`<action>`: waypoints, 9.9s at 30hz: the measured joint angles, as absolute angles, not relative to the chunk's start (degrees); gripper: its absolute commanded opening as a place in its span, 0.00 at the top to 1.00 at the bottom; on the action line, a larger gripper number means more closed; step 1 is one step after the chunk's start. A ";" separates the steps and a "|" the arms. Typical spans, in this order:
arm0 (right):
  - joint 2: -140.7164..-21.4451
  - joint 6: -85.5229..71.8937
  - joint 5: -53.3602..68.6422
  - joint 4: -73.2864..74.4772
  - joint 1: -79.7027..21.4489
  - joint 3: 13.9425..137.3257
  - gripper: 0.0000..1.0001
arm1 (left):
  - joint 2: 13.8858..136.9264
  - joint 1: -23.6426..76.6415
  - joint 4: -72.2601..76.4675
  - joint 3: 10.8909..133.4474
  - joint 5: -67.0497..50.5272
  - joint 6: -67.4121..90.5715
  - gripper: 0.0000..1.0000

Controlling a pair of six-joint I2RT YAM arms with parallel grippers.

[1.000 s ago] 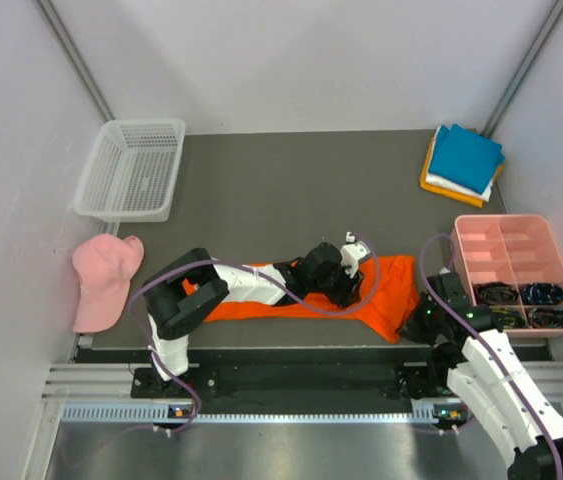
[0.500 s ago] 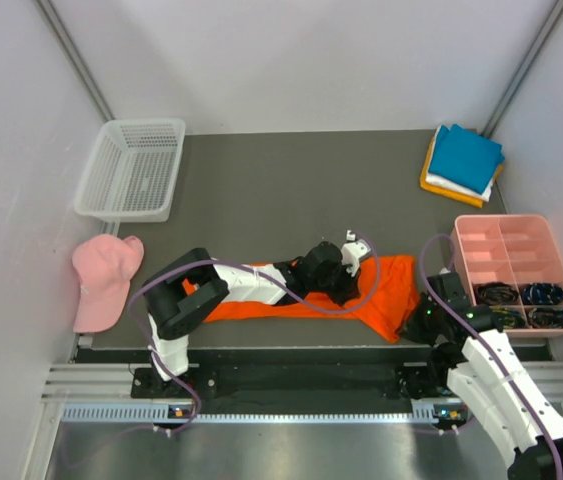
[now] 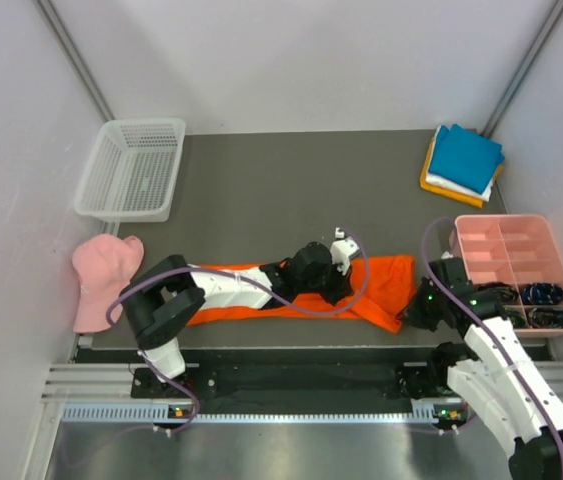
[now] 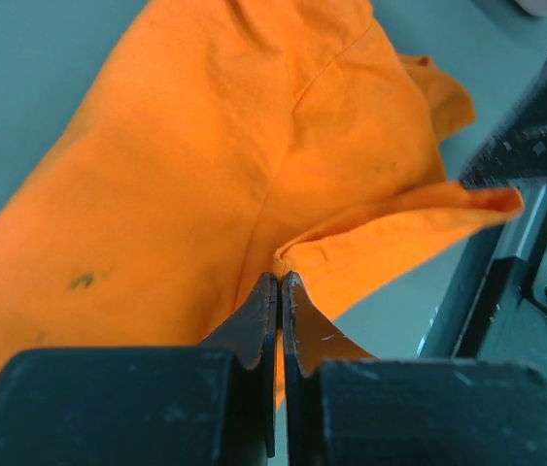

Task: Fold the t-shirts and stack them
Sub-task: Fold the other side of the tshirt into a rectangle

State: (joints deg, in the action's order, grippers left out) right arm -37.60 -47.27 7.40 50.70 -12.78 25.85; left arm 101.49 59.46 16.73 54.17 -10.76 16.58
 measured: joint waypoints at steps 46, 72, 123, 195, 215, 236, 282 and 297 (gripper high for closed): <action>-71.40 -38.61 2.15 36.32 -13.02 46.26 1.00 | 93.34 59.57 18.44 43.51 -4.12 21.52 1.00; -84.12 -35.92 2.15 32.27 -13.02 55.05 1.00 | 95.44 59.57 17.93 46.44 8.45 20.73 1.00; -71.92 -31.75 -1.85 33.10 -13.02 50.28 0.56 | 96.68 59.57 17.50 45.78 9.63 22.57 1.00; -66.19 -25.96 3.01 29.19 -13.02 38.87 0.47 | 98.04 59.57 16.19 46.22 7.35 22.39 1.00; -68.69 -26.09 6.74 27.51 -13.02 37.01 1.00 | 98.04 59.55 15.81 46.52 7.31 22.39 1.00; -54.04 -36.18 4.34 38.13 -13.02 34.61 1.00 | 99.29 59.57 15.81 46.98 5.37 22.39 1.00; -40.49 -46.81 -1.85 46.83 -13.04 32.10 0.58 | 98.52 59.55 12.86 48.21 2.63 21.71 0.98; -49.41 -42.61 3.79 35.33 -13.04 35.79 0.58 | 81.38 59.57 6.79 48.23 3.07 22.41 0.41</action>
